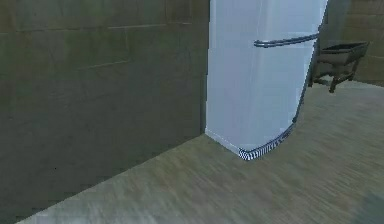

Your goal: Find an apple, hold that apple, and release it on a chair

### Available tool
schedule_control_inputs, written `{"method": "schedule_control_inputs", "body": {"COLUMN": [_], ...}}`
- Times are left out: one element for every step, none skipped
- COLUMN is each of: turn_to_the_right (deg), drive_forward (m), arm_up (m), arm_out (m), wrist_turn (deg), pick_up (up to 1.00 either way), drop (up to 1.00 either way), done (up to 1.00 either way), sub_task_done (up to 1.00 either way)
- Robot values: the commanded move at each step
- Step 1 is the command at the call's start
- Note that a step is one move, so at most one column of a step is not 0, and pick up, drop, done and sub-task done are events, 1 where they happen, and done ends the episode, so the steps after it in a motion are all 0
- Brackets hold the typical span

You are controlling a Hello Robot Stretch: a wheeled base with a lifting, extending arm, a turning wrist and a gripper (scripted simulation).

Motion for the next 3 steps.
{"method": "schedule_control_inputs", "body": {"turn_to_the_right": [45.0,0.0,18.0], "drive_forward": [0.00,0.65,0.00], "arm_up": [0.00,0.00,0.00], "arm_out": [0.00,0.00,0.00], "wrist_turn": [0.0,0.0,0.0], "pick_up": [0.00,0.00,0.00], "drop": [0.00,0.00,0.00], "done": [0.00,0.00,0.00], "sub_task_done": [0.00,0.00,0.00]}}
